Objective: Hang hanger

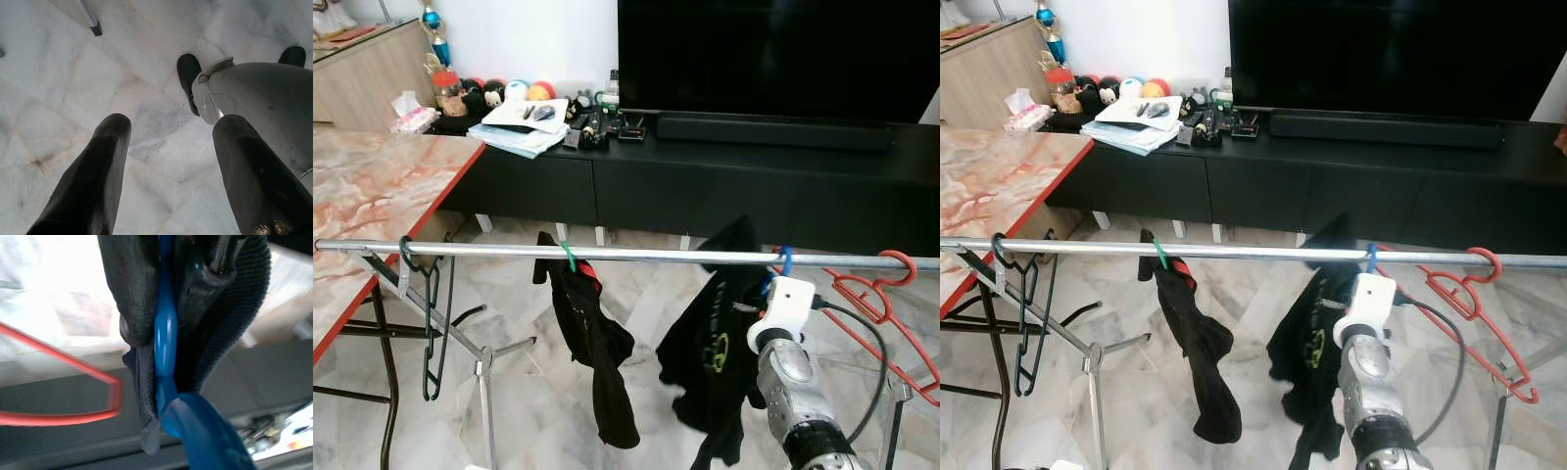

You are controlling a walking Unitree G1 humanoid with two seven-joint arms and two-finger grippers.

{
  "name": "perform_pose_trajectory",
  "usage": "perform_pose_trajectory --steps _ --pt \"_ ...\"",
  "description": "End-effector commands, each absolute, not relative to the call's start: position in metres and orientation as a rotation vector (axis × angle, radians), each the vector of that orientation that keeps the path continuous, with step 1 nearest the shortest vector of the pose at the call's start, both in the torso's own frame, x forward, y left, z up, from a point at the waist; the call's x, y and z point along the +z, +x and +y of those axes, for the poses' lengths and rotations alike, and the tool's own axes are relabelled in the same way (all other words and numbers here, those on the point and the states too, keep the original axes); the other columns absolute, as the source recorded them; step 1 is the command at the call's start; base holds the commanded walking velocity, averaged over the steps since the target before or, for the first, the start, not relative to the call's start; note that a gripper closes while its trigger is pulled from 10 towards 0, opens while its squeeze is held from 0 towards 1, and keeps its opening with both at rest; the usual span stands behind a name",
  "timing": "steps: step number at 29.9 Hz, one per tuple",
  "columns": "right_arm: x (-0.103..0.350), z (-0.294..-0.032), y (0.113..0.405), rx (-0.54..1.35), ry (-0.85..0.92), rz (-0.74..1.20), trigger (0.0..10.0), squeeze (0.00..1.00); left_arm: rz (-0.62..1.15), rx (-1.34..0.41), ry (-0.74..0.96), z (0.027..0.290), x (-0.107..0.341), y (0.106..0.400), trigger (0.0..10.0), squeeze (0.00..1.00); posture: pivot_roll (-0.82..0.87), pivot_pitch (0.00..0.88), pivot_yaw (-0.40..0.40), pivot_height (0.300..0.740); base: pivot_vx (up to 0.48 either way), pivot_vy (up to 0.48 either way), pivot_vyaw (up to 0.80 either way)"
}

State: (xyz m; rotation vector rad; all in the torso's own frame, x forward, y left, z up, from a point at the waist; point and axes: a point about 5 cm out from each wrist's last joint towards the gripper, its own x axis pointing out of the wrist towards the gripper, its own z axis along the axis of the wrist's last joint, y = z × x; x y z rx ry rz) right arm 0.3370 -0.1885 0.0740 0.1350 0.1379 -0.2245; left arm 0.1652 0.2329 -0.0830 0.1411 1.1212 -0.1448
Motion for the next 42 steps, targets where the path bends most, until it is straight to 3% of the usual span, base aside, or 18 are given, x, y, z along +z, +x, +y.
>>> perform_pose_trajectory --steps 1,9,23,31,36,38,42 --pt "0.075 -0.187 0.332 -0.269 0.139 0.109 0.0 0.0 1.153 -0.142 0.152 0.238 -0.085 0.158 10.0 0.0 0.07 0.061 0.05 0.74 0.0 0.0 0.0" --pt "0.061 -0.18 0.306 -0.318 0.131 0.111 0.0 0.0 1.156 -0.147 0.157 0.24 -0.085 0.157 10.0 0.0 0.07 0.059 0.056 0.74 0.0 0.0 0.0" --pt "0.056 -0.181 0.29 -0.333 0.074 0.143 0.0 0.0 1.154 -0.154 0.164 0.24 -0.084 0.158 10.0 0.0 0.06 0.054 0.058 0.74 0.0 0.0 0.0" --pt "0.062 -0.181 0.296 -0.291 0.053 0.127 0.0 0.0 1.152 -0.152 0.163 0.24 -0.084 0.158 10.0 0.0 0.06 0.052 0.057 0.74 0.0 0.0 0.0" --pt "0.074 -0.18 0.309 -0.251 0.032 0.103 0.0 0.0 1.15 -0.15 0.161 0.24 -0.084 0.158 10.0 0.0 0.06 0.052 0.057 0.74 0.0 0.0 0.0" --pt "0.079 -0.173 0.328 -0.188 0.005 0.162 0.0 0.0 1.148 -0.149 0.159 0.24 -0.084 0.159 10.0 0.0 0.06 0.05 0.061 0.74 0.0 0.0 0.0" --pt "0.079 -0.173 0.328 -0.188 0.005 0.162 0.0 0.0 1.148 -0.149 0.159 0.24 -0.084 0.159 10.0 0.0 0.06 0.05 0.061 0.74 0.0 0.0 0.0"
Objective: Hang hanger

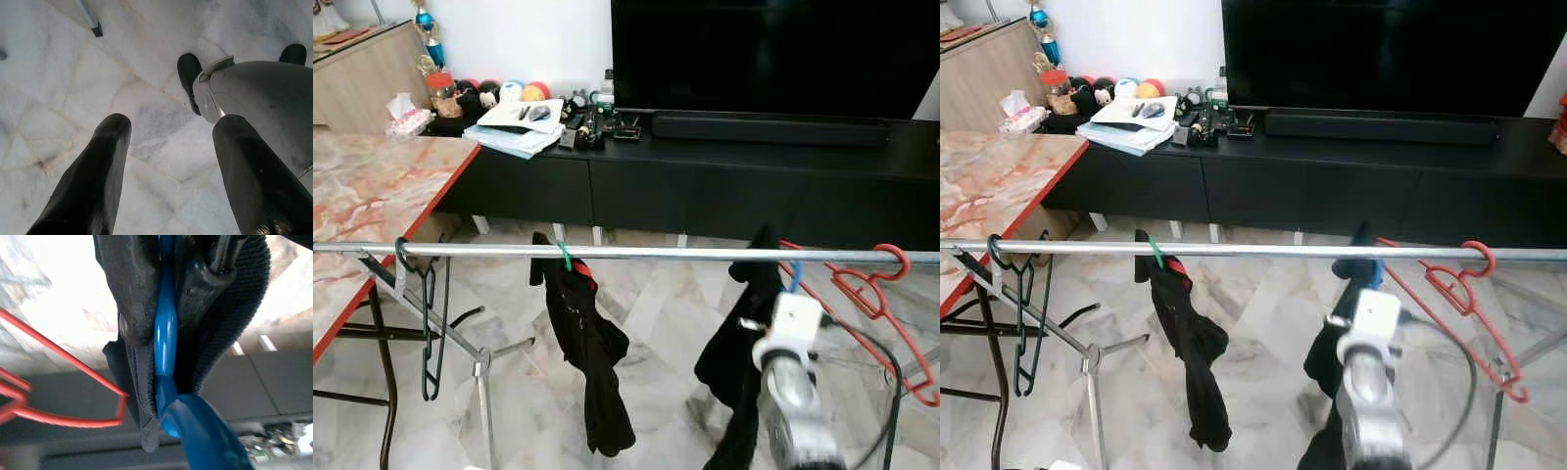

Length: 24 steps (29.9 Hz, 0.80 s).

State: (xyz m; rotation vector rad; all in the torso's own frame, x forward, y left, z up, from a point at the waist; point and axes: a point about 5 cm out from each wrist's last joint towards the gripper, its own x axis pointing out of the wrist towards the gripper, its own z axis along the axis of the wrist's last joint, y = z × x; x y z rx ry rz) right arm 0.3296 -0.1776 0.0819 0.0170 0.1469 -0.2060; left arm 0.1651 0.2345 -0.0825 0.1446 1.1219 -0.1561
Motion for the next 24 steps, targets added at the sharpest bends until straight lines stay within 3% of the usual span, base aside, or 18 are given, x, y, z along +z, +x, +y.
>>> perform_pose_trajectory --steps 1,4,12,14,22,23,24 --pt "0.081 -0.172 0.335 -0.179 0.003 0.175 0.0 0.0 1.148 -0.148 0.159 0.24 -0.084 0.159 10.0 0.0 0.07 0.048 0.062 0.74 0.0 0.0 0.0" --pt "0.089 -0.167 0.349 -0.147 0.004 0.2 0.0 0.0 1.147 -0.146 0.158 0.24 -0.084 0.159 10.0 0.0 0.07 0.047 0.063 0.74 0.0 0.0 0.0" --pt "0.091 -0.162 0.356 -0.145 0.031 0.248 0.0 0.0 1.148 -0.145 0.159 0.24 -0.084 0.159 10.0 0.0 0.07 0.05 0.064 0.74 0.0 0.0 0.0" --pt "0.084 -0.158 0.357 -0.145 0.05 0.31 10.0 0.0 1.149 -0.145 0.16 0.241 -0.084 0.159 10.0 0.0 0.07 0.05 0.064 0.74 0.0 0.0 0.0" --pt "0.073 -0.154 0.352 -0.138 0.074 0.364 10.0 0.0 1.152 -0.146 0.162 0.241 -0.084 0.158 10.0 0.0 0.07 0.057 0.07 0.74 0.0 0.0 0.0" --pt "0.071 -0.155 0.351 -0.146 0.08 0.372 10.0 0.55 1.152 -0.146 0.162 0.242 -0.084 0.158 10.0 0.0 0.07 0.057 0.071 0.74 0.0 0.0 0.0" --pt "0.071 -0.156 0.35 -0.149 0.082 0.376 10.0 0.6 1.152 -0.146 0.163 0.242 -0.084 0.158 10.0 0.0 0.07 0.057 0.071 0.74 0.0 0.0 0.0"
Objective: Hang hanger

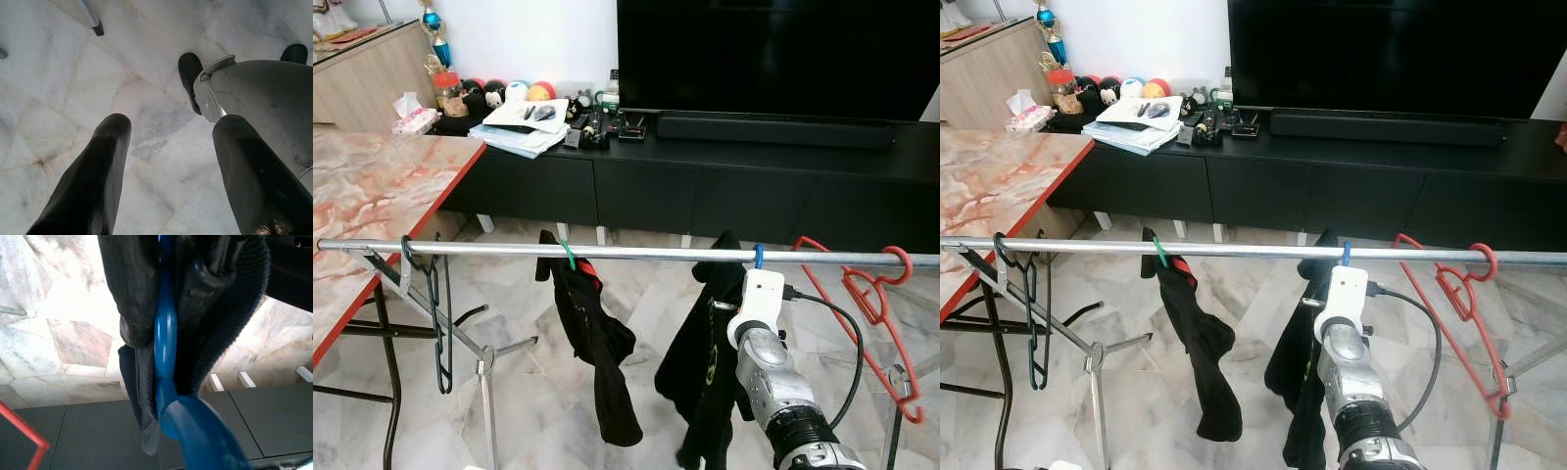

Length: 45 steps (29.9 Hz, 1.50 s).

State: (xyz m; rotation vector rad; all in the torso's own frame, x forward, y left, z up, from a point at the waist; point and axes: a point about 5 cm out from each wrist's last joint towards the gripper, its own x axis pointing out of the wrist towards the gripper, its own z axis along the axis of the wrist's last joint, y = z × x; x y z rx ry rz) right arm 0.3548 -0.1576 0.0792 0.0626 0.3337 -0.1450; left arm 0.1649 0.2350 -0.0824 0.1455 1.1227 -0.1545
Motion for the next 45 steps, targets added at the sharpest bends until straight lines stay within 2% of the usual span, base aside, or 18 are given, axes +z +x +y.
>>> perform_pose_trajectory --steps 1,2,4,6,7,8,10,32,39,45 --pt "0.07 -0.156 0.35 -0.15 0.083 0.379 10.0 0.6 1.152 -0.146 0.163 0.242 -0.084 0.158 10.0 0.0 0.07 0.057 0.071 0.74 0.0 0.0 0.0" --pt "0.069 -0.157 0.35 -0.158 0.097 0.389 10.0 0.73 1.152 -0.146 0.163 0.242 -0.083 0.159 10.0 0.0 0.07 0.058 0.072 0.74 0.0 0.0 0.0" --pt "0.067 -0.157 0.349 -0.163 0.107 0.396 10.0 0.74 1.152 -0.147 0.163 0.242 -0.083 0.159 10.0 0.0 0.07 0.058 0.072 0.74 0.0 0.0 0.0" --pt "0.067 -0.157 0.349 -0.162 0.111 0.398 10.0 0.7 1.151 -0.147 0.164 0.242 -0.083 0.159 10.0 0.0 0.07 0.058 0.073 0.74 0.0 0.0 0.0" --pt "0.067 -0.156 0.349 -0.159 0.109 0.398 10.0 0.4 1.151 -0.146 0.165 0.242 -0.083 0.159 10.0 0.0 0.07 0.059 0.073 0.74 0.0 0.0 0.0" --pt "0.067 -0.155 0.349 -0.159 0.108 0.397 10.0 0.4 1.151 -0.146 0.165 0.242 -0.083 0.159 10.0 0.0 0.07 0.059 0.073 0.74 0.0 0.0 0.0" --pt "0.066 -0.155 0.348 -0.16 0.105 0.398 10.0 0.0 1.151 -0.146 0.165 0.243 -0.083 0.159 10.0 0.0 0.07 0.059 0.073 0.74 0.0 0.0 0.0" --pt "0.044 -0.15 0.33 -0.178 0.173 0.561 10.0 0.0 1.149 -0.146 0.162 0.242 -0.083 0.159 10.0 0.0 0.07 0.059 0.071 0.74 0.0 0.0 0.0" --pt "0.043 -0.14 0.33 -0.118 0.269 0.618 10.0 0.0 1.149 -0.147 0.162 0.242 -0.083 0.159 10.0 0.0 0.07 0.059 0.071 0.74 0.0 0.0 0.0" --pt "0.044 -0.132 0.33 -0.057 0.282 0.635 10.0 0.0 1.149 -0.147 0.162 0.242 -0.083 0.159 10.0 0.0 0.07 0.059 0.071 0.74 0.0 0.0 0.0"
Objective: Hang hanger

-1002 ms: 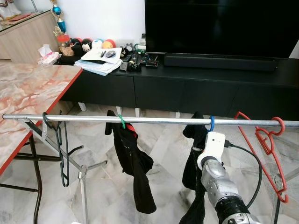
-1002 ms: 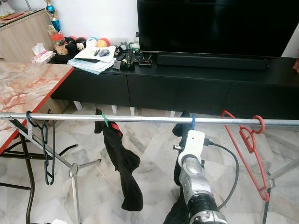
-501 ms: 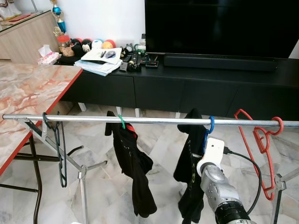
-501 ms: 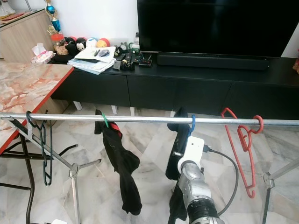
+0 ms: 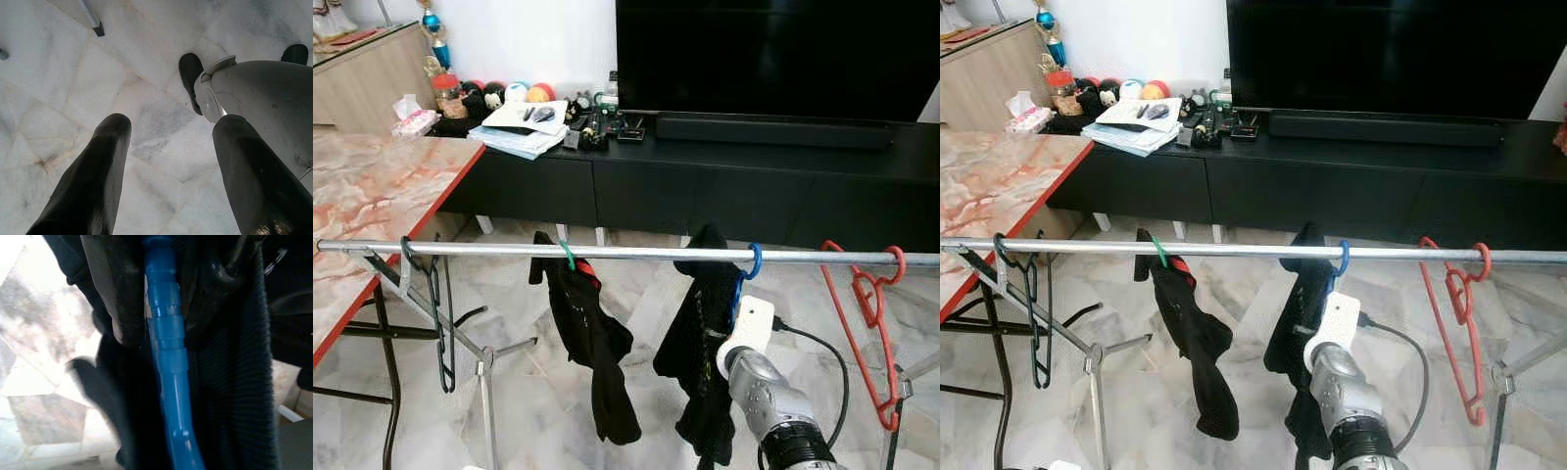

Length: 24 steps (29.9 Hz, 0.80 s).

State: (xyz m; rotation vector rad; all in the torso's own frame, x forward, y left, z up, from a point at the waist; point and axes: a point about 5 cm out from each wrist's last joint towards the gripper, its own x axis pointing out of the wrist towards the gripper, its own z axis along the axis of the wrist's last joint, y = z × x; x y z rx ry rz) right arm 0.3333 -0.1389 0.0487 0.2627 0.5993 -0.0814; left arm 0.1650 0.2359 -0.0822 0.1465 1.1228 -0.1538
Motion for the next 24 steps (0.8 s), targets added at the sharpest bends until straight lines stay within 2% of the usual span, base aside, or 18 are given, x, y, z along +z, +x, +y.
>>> perform_pose_trajectory --steps 1,7,8,13,24 --pt "0.045 -0.13 0.33 -0.046 0.286 0.638 10.0 0.0 1.149 -0.147 0.162 0.242 -0.083 0.159 10.0 0.0 0.07 0.058 0.071 0.74 0.0 0.0 0.0" --pt "0.047 -0.131 0.331 -0.045 0.298 0.615 10.0 0.0 1.148 -0.147 0.163 0.242 -0.083 0.159 10.0 0.0 0.07 0.059 0.071 0.74 0.0 0.0 0.0" --pt "0.058 -0.135 0.338 -0.065 0.287 0.523 10.0 0.0 1.148 -0.145 0.164 0.242 -0.083 0.159 10.0 0.0 0.07 0.058 0.071 0.74 0.0 0.0 0.0" --pt "0.069 -0.14 0.345 -0.078 0.193 0.438 10.0 0.0 1.147 -0.145 0.166 0.242 -0.083 0.159 10.0 0.0 0.07 0.058 0.071 0.74 0.0 0.0 0.0" --pt "0.071 -0.148 0.349 -0.132 0.176 0.414 10.0 0.0 1.146 -0.145 0.165 0.242 -0.083 0.159 10.0 0.0 0.07 0.058 0.07 0.74 0.0 0.0 0.0"
